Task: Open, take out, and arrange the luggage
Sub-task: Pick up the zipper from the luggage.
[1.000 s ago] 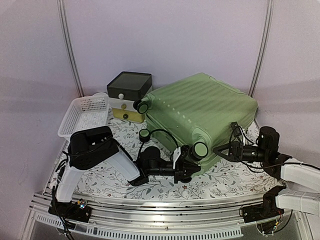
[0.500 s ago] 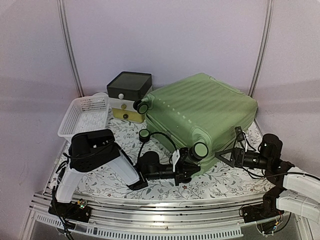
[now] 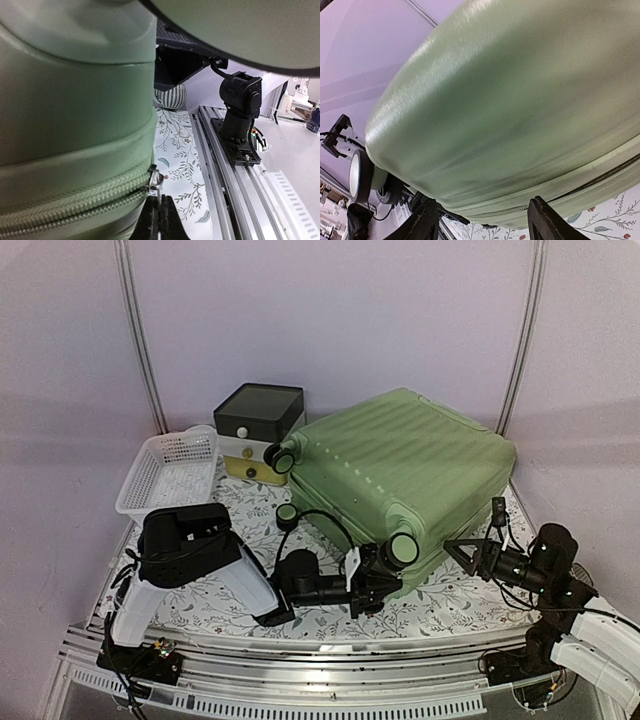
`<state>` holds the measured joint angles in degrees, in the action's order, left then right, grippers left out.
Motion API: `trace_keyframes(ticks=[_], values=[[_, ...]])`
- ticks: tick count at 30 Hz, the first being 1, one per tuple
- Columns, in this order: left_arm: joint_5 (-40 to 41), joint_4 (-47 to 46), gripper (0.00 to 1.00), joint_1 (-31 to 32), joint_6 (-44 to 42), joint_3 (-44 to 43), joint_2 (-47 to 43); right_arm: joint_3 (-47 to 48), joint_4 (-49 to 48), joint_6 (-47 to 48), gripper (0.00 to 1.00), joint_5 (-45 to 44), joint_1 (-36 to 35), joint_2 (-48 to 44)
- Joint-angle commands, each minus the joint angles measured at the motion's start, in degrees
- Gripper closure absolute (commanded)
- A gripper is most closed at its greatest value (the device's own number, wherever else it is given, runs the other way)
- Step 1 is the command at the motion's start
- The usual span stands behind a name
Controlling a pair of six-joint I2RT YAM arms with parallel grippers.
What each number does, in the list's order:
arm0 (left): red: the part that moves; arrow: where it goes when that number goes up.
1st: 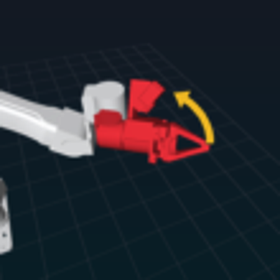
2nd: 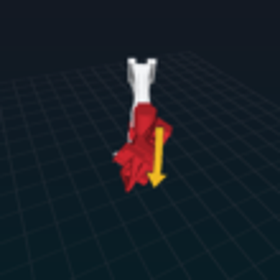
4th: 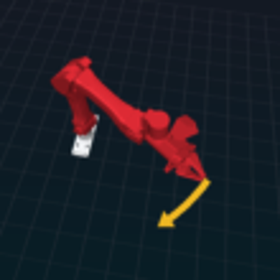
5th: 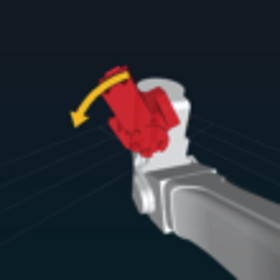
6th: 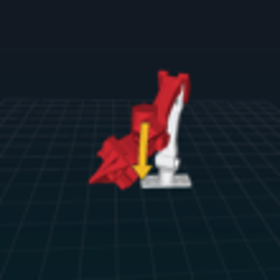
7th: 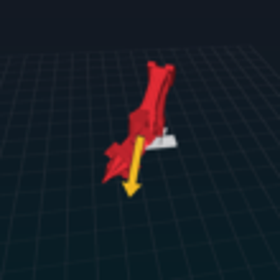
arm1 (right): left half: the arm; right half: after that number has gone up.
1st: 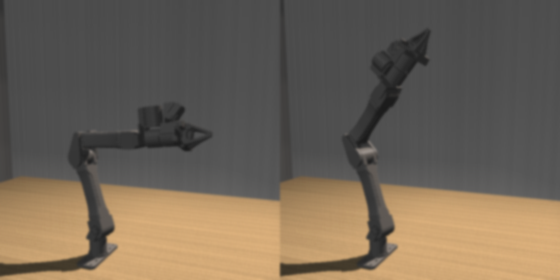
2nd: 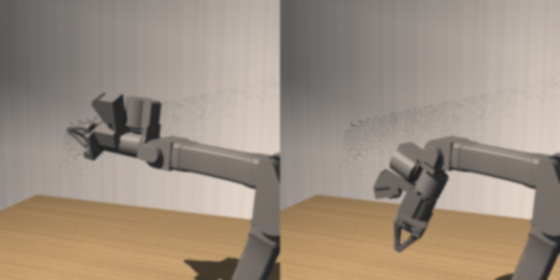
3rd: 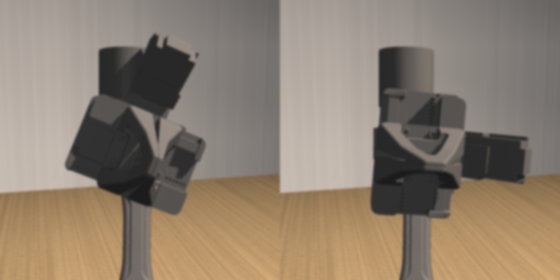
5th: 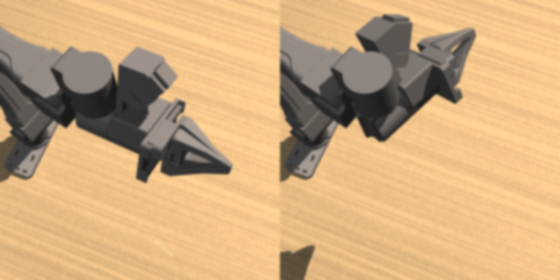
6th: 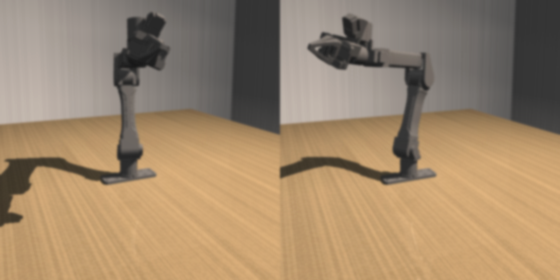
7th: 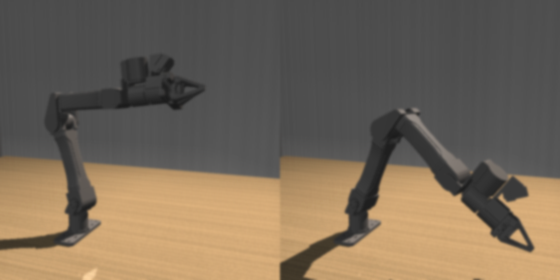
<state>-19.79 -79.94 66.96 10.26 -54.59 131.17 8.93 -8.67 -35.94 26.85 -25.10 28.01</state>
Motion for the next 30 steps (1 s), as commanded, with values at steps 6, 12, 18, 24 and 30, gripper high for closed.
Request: trace_keyframes(ticks=[6,12,18,24,30], values=[[-7.44,-3.89,1.0,4.94,-4.7,0.85,-2.2,-5.69,-7.75,10.62,0.39,8.81,-2.15,3.03],[-7.55,-3.63,1.0,4.97,-5.06,0.56,-2.0,-12.76,-21.06,8.53,0.52,7.98,-4.11,5.21],[-8.66,-3.09,1.0,5.28,-5.25,0.21,-2.02,-12.55,-29.2,12.3,0.58,6.86,-8.24,11.38],[-11.84,-0.04,0.94,6.79,-7.71,-1.96,-2.07,-12.09,-33.56,15.12,0.58,3.7,-13.45,17.6],[-6.01,-0.7,0.74,7.66,-10.53,0.94,-3.7,-10.24,-32.96,15.05,0.58,3.2,-14.9,22.0]])
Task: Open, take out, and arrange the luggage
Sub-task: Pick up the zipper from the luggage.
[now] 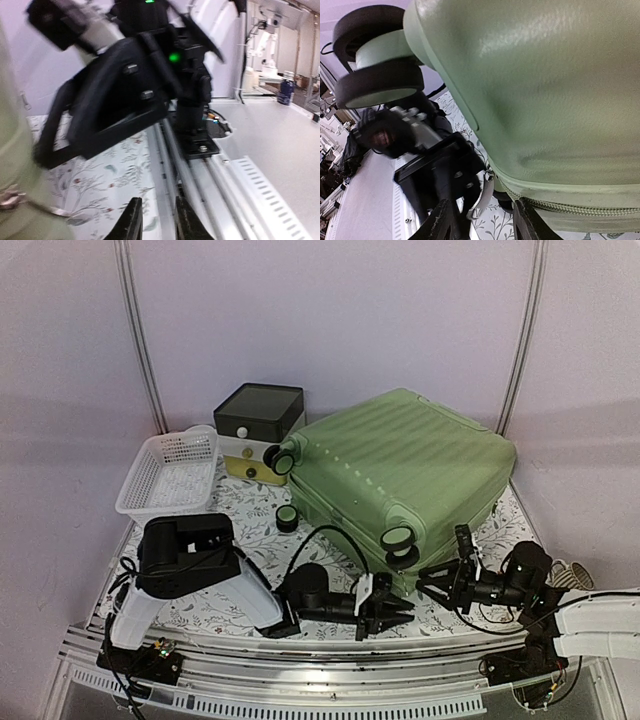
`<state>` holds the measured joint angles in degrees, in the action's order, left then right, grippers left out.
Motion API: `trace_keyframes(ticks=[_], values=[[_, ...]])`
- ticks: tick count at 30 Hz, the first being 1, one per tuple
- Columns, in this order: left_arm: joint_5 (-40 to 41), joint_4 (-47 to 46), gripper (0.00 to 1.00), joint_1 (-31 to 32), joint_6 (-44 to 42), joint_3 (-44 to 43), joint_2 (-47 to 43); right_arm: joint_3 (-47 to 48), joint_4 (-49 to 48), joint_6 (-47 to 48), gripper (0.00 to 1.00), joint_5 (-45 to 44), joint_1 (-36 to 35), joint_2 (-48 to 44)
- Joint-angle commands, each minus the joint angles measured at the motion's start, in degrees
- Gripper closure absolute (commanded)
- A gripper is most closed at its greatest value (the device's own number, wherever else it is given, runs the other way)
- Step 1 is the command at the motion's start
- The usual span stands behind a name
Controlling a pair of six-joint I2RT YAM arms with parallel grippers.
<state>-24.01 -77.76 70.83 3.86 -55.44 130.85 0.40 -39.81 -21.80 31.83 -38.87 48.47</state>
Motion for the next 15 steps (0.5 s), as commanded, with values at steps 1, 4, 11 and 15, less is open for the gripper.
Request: trace_keyframes(ticks=[1,4,11,15], values=[[-0.98,-3.33,0.75,3.68,-4.46,2.67,-3.85,-1.77,-1.51,0.72,0.59,-2.12,-1.26,1.68],[0.43,-3.46,0.8,3.68,-4.86,4.02,-4.68,-2.06,-0.53,0.54,0.61,-2.47,-1.53,1.9],[4.91,-7.3,0.8,3.43,-4.24,7.92,-6.04,-2.44,0.04,-2.15,0.6,-4.97,-3.8,2.61],[9.89,-9.52,0.8,2.95,-3.75,12.23,-8.26,-2.79,-0.66,-2.54,0.6,-12.48,-8.27,3.15]])
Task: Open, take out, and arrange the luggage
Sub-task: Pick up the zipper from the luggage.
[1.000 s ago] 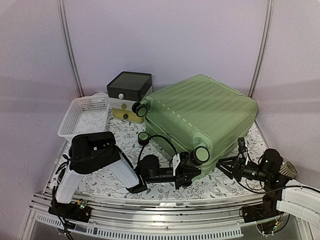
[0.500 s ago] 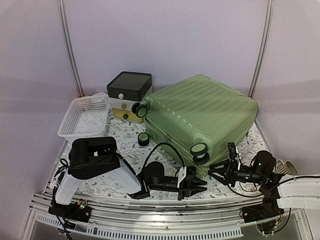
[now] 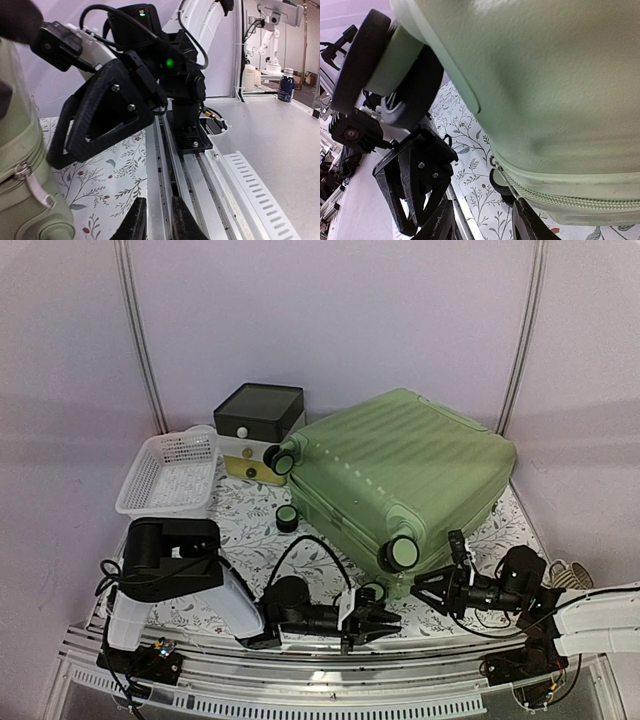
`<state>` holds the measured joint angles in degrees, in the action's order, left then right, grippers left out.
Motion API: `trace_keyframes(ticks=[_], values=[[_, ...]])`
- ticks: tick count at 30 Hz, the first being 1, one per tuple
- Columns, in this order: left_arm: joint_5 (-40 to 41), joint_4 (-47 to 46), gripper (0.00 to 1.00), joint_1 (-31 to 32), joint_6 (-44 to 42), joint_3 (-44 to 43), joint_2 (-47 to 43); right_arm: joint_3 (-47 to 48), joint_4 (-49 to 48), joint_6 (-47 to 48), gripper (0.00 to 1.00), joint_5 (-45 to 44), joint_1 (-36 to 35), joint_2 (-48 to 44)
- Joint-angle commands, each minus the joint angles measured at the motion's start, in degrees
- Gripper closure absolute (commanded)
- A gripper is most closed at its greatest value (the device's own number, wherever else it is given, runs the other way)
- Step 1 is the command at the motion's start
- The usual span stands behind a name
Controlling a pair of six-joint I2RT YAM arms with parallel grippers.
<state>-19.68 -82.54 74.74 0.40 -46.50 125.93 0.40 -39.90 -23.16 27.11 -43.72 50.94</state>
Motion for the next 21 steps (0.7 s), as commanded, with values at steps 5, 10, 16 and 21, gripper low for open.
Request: trace_keyframes(ticks=[5,10,16,21], values=[[9.31,-8.45,0.82,-1.8,3.33,7.16,-4.73,-2.69,-4.64,-0.95,0.6,-14.65,-6.18,3.54],[11.99,-9.19,0.83,-3.92,8.52,8.9,-5.93,-2.18,-9.22,0.01,0.59,-19.64,-8.57,8.87],[12.38,-13.14,0.85,-5.97,13.16,10.14,-4.82,0.38,-11.52,1.09,0.59,-22.19,-10.64,15.87],[11.72,-12.27,0.9,-6.54,13.36,9.45,-4.38,0.82,-12.87,0.84,0.61,-24.13,-10.92,17.09]])
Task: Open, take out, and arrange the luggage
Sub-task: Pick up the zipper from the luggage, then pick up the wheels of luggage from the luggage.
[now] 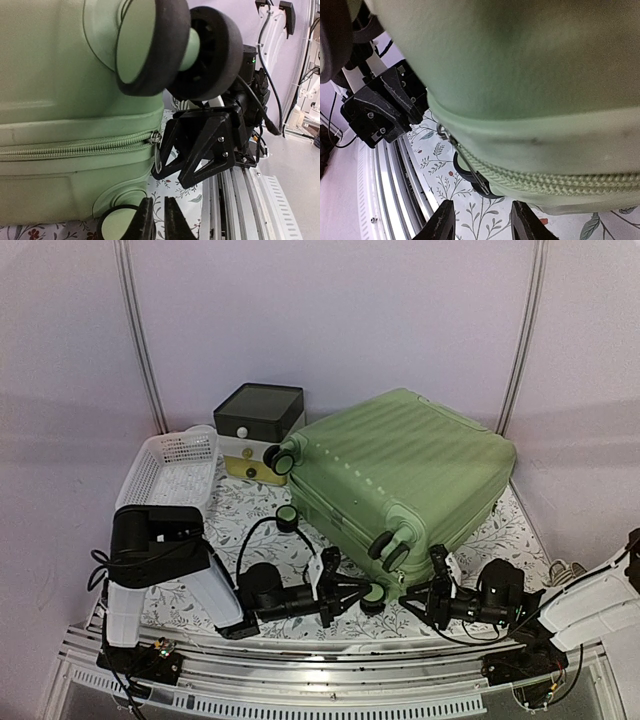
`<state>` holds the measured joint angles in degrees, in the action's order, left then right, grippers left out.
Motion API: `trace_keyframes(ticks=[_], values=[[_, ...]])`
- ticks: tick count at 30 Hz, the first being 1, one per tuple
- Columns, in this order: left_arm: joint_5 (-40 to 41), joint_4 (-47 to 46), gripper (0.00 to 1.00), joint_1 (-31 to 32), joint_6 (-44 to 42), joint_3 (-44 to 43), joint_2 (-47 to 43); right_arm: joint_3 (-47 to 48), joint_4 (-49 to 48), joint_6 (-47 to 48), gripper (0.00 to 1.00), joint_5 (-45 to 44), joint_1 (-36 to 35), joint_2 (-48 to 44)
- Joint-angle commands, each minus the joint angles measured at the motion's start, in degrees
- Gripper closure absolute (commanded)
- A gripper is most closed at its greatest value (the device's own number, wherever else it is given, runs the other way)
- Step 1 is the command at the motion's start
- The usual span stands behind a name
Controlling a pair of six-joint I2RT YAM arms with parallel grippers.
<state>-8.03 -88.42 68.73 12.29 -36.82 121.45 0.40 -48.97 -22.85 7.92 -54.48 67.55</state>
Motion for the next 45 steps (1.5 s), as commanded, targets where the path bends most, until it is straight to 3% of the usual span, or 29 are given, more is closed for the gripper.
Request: trace_keyframes(ticks=[1,6,22,26,31,38,45], values=[[-0.17,-5.73,0.92,-0.59,1.36,-0.57,0.18,0.76,-4.46,0.53,0.61,-5.33,-0.14,0.48],[-0.79,-3.34,1.0,-0.81,0.6,-2.01,0.37,0.56,-10.15,0.92,0.64,-5.81,-0.93,2.01],[-2.3,1.89,1.0,-1.95,1.5,-4.75,1.07,1.07,-22.89,0.79,0.69,-9.83,-3.35,10.54],[-2.16,2.09,1.0,-2.02,1.42,-4.59,1.03,0.56,-23.47,-0.22,0.78,-13.22,-3.35,10.72],[-1.22,2.37,1.0,-2.22,0.92,-3.53,0.15,0.05,-22.47,-0.01,0.98,-14.42,-3.34,8.77],[3.25,8.08,0.99,-2.25,-2.04,-0.14,-5.8,0.1,-7.88,2.06,0.99,-11.94,-3.39,-2.47],[6.73,11.95,0.75,-2.06,-1.6,3.98,-14.43,3.4,25.72,-1.14,0.99,-12.89,-3.36,-21.12]])
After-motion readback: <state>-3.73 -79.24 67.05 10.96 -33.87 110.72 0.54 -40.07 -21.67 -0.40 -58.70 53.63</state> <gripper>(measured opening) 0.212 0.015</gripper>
